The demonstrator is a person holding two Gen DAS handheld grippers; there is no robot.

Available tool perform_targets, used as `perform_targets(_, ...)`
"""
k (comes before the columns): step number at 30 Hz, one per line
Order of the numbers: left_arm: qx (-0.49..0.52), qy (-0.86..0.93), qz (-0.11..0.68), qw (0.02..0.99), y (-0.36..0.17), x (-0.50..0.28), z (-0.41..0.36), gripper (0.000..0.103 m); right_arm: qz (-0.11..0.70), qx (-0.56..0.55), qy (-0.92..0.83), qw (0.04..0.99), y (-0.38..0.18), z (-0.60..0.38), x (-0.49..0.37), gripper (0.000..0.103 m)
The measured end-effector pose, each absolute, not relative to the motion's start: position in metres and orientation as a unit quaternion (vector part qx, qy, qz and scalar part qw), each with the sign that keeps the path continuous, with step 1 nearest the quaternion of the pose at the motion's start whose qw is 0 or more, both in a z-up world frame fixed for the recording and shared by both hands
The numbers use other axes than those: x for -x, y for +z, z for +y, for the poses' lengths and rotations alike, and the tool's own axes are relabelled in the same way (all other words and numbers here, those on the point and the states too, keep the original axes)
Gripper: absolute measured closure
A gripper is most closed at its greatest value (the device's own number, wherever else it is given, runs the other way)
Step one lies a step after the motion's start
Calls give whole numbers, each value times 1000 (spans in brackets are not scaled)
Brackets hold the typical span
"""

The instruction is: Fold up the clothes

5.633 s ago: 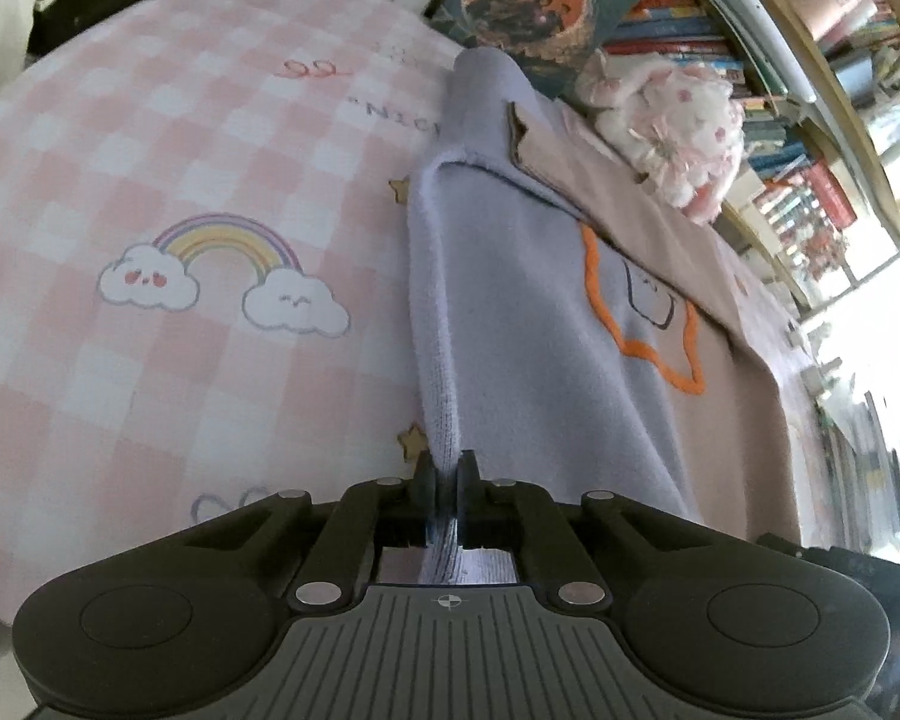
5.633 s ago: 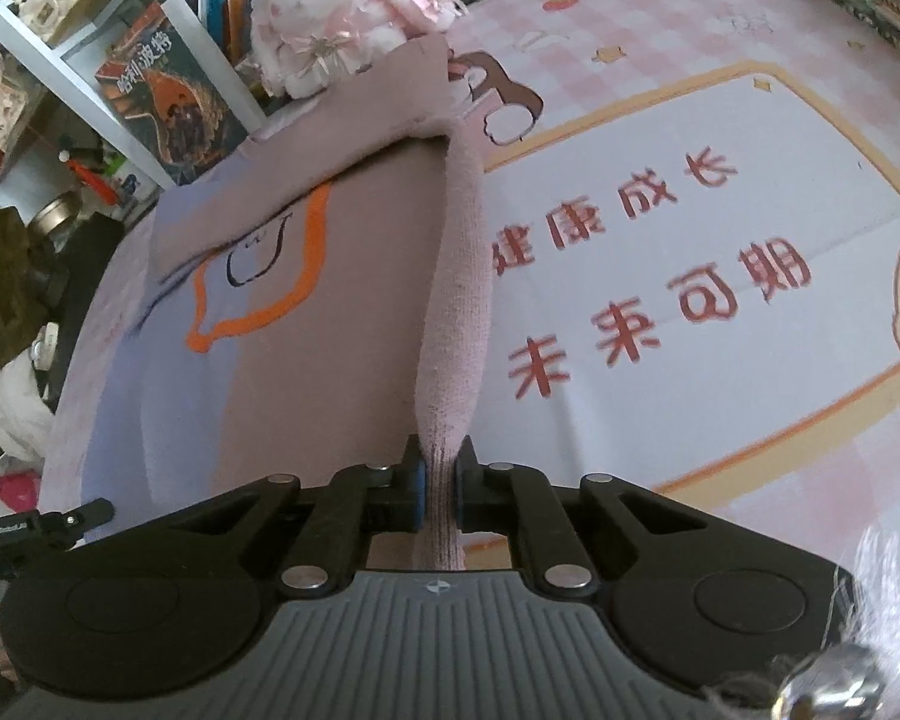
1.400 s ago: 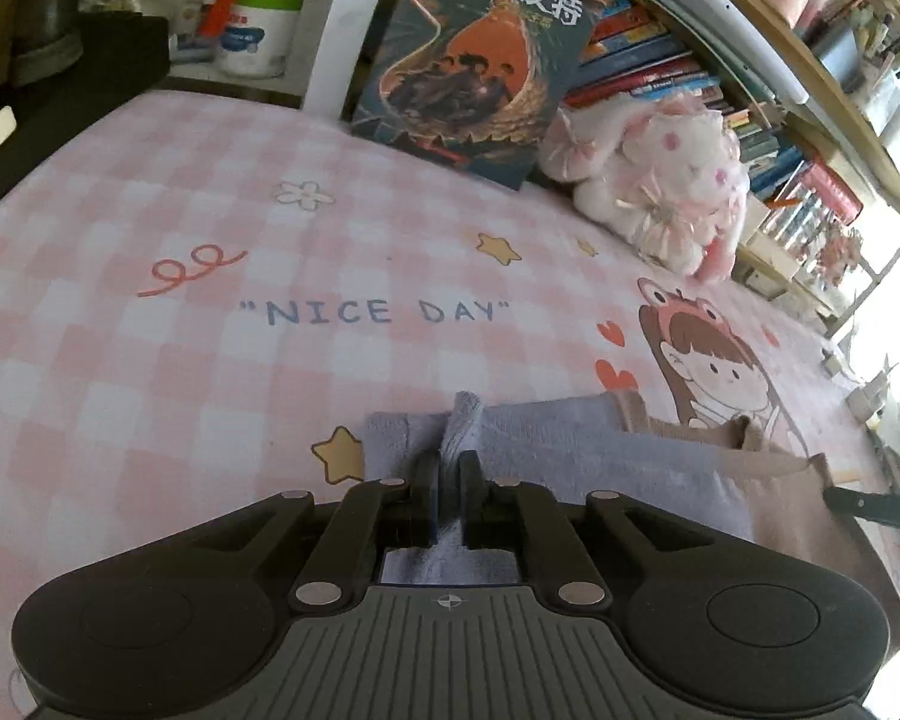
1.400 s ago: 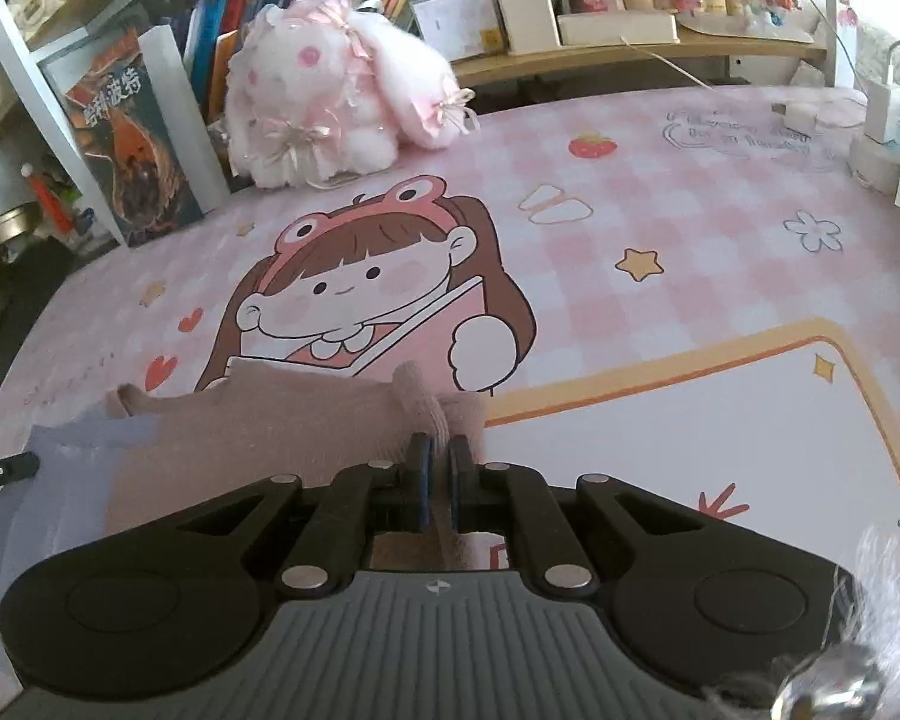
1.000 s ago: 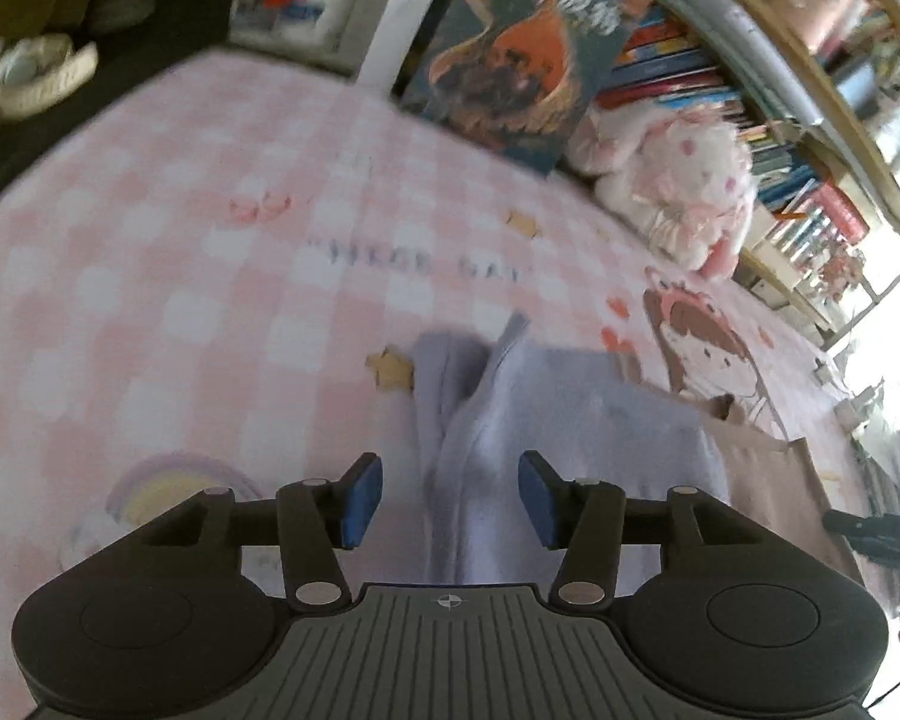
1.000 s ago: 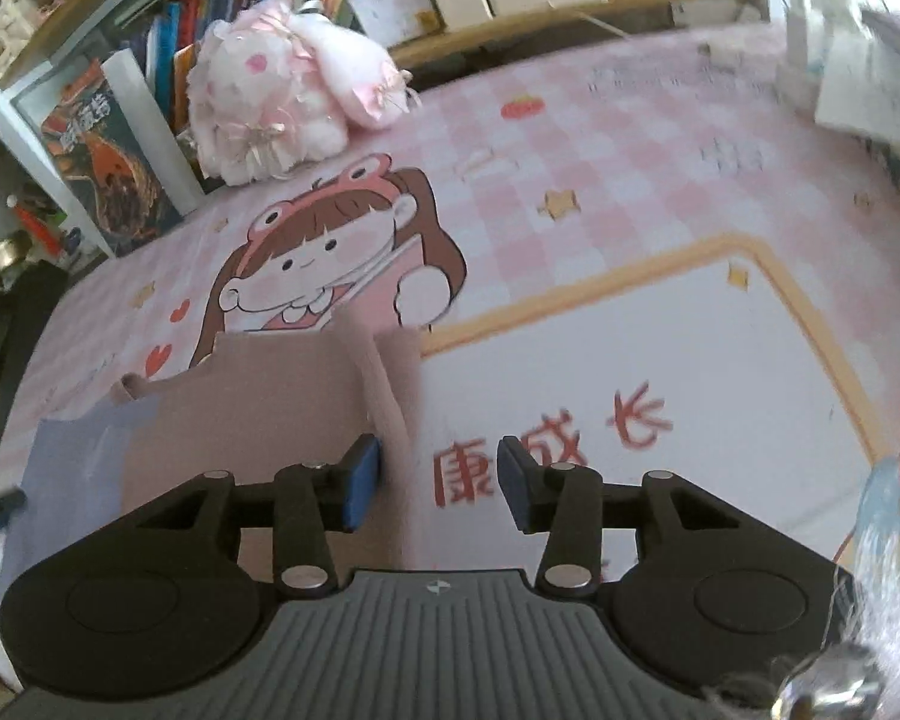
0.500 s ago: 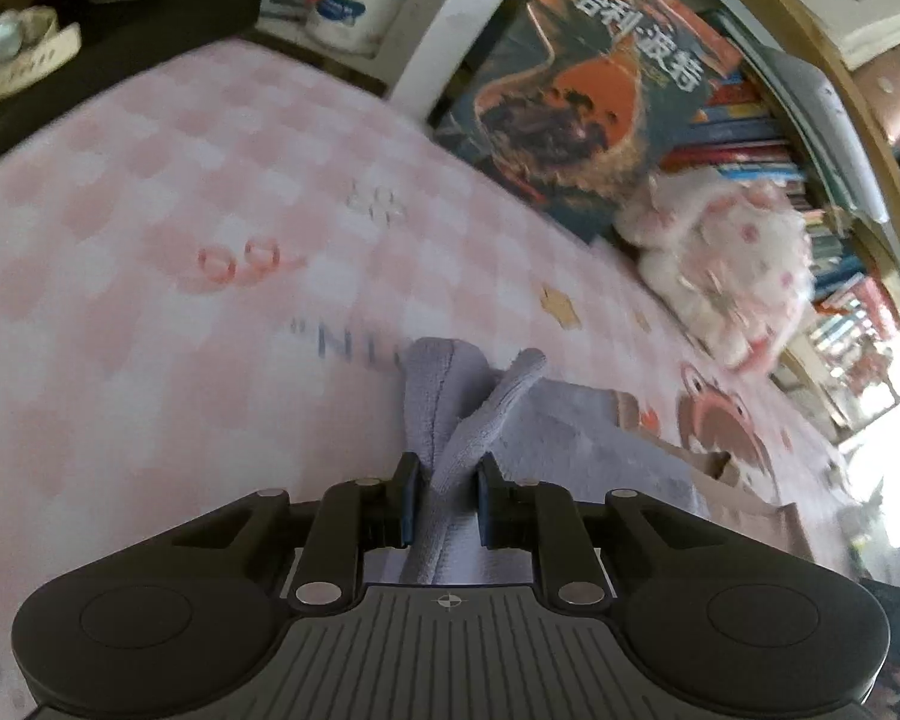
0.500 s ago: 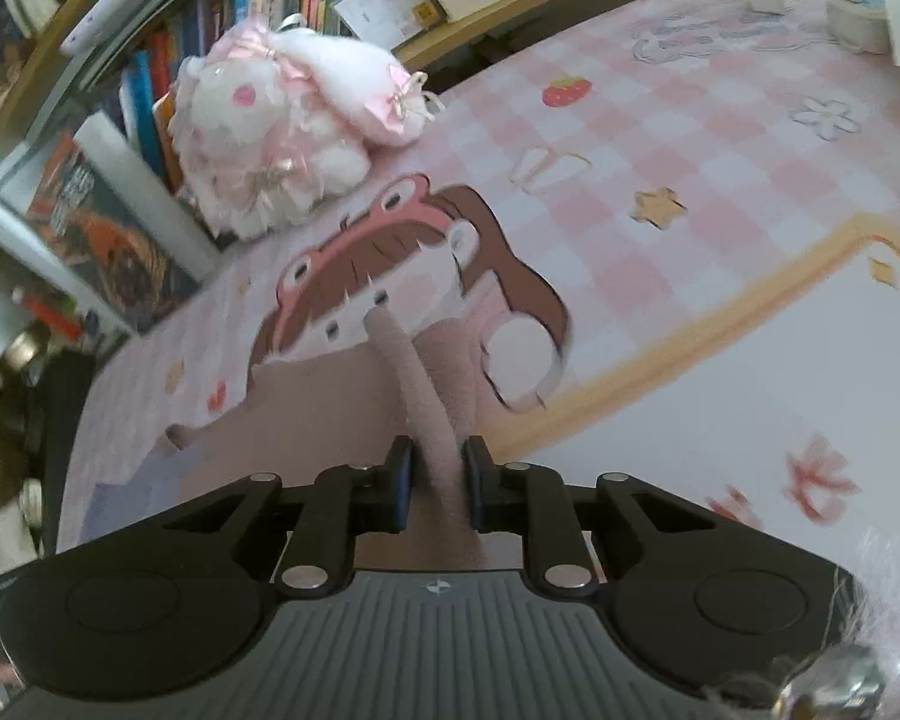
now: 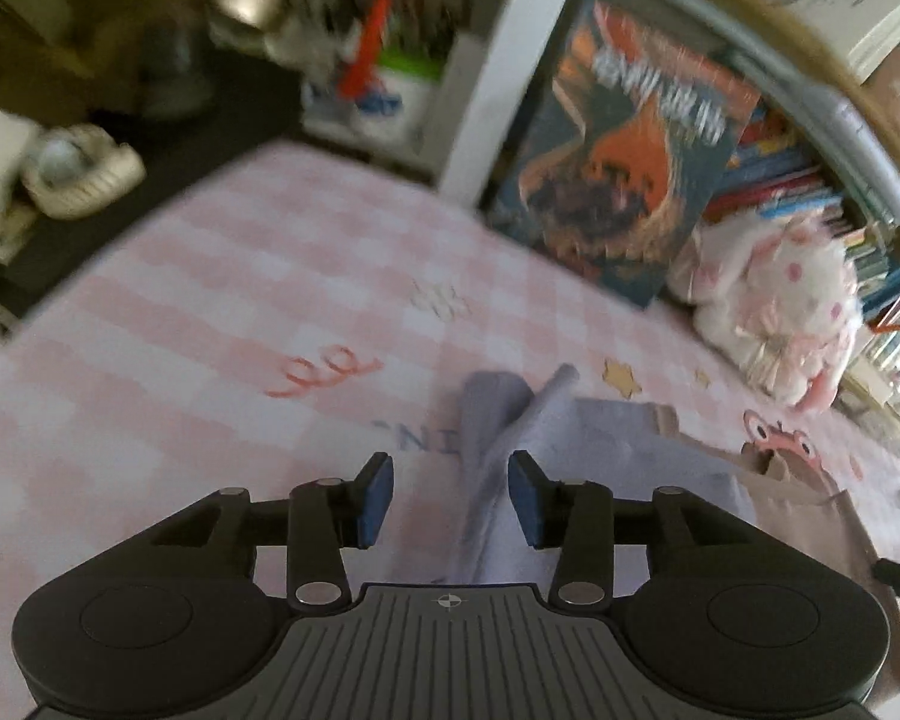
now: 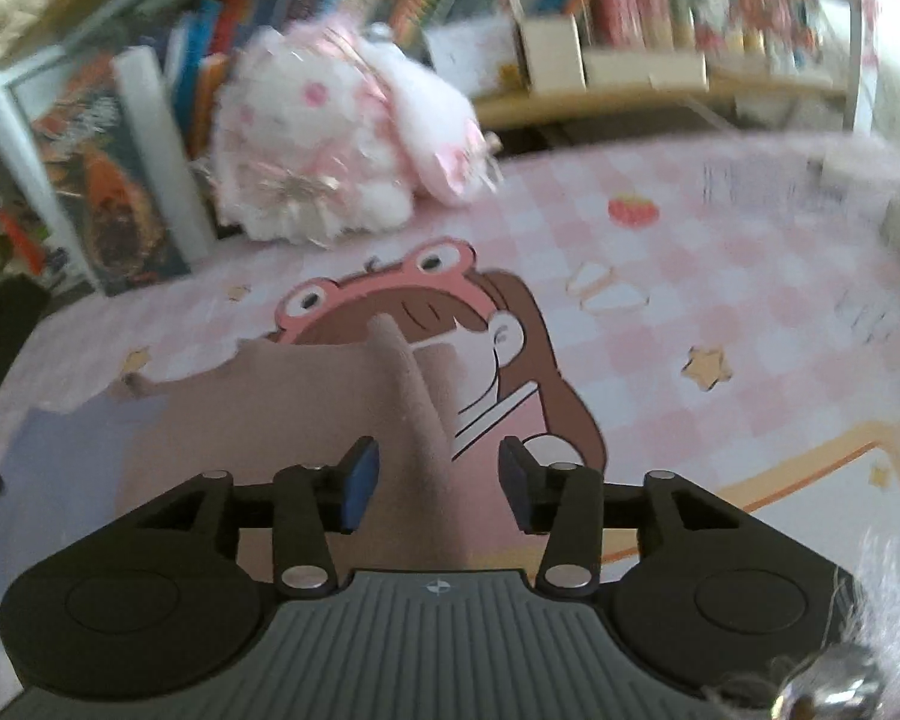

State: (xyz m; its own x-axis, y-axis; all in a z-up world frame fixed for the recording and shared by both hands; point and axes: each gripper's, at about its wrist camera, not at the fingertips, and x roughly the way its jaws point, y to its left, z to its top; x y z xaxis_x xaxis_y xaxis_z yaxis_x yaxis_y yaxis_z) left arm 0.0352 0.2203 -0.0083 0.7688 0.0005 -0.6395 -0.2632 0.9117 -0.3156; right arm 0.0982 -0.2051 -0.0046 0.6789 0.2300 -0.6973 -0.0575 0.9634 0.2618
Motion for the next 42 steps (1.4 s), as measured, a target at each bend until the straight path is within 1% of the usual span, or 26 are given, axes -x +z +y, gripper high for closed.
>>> perform_targets(1,195,73,324,923,-6,-22,220,54,383,-108,84,914,0,-207,-90,51)
perform_targets(3,194,76,316,925,-3,0,219,53,368,-104,94,919,7,-211,-69,51)
perform_targets(5,202,82,318,923,-5,21,217,53,369,-91,97,920,9,-212,-52,48)
perform_targets(6,208,86,319,921,-6,31,216,53,369,-85,98,920,10,-212,-43,41)
perform_targets(7,213,89,321,918,-8,40,214,53,371,-78,94,921,9,-211,-34,38)
perform_targets(8,215,91,325,916,-11,50,210,53,373,-71,89,921,7,-210,-26,37)
perform_targets(10,216,95,336,912,-18,66,202,53,377,-57,79,921,5,-207,-8,30)
perform_targets(12,225,90,344,907,-24,77,194,53,381,-43,70,921,2,-205,9,26)
perform_targets(13,234,86,346,904,-27,81,191,53,385,-37,69,920,0,-203,18,24)
perform_targets(17,270,65,352,894,-35,88,185,53,403,-22,69,912,-9,-194,43,23)
perform_targets(19,313,63,350,881,-41,86,191,53,407,-20,75,910,-11,-191,50,23)
perform_targets(24,500,71,329,798,-68,79,213,55,393,-30,75,916,-6,-193,51,23)
perform_targets(25,531,72,324,780,-73,78,215,58,392,-41,69,917,-5,-197,49,25)
perform_targets(27,577,77,312,751,-82,75,215,58,392,-63,54,916,-4,-201,43,25)
perform_targets(30,609,102,303,726,-89,67,213,58,398,-85,36,913,-4,-205,32,27)
perform_targets(32,628,122,293,711,-91,63,214,59,402,-101,24,910,-4,-208,24,31)
perform_targets(34,645,138,281,697,-93,59,214,59,408,-98,19,907,-5,-207,18,43)
perform_targets(36,647,145,276,696,-93,55,213,60,417,-93,18,904,-8,-205,9,51)
perform_targets(37,643,149,278,698,-93,52,212,73,422,-92,20,902,-10,-205,5,55)
perform_targets(38,632,150,286,705,-92,50,211,90,427,-92,22,899,-12,-204,3,58)
perform_targets(40,603,132,284,734,-83,48,207,93,437,-93,30,894,-18,-202,-1,72)
perform_targets(42,533,87,266,799,-63,50,198,93,440,-88,35,893,-20,-198,-2,75)
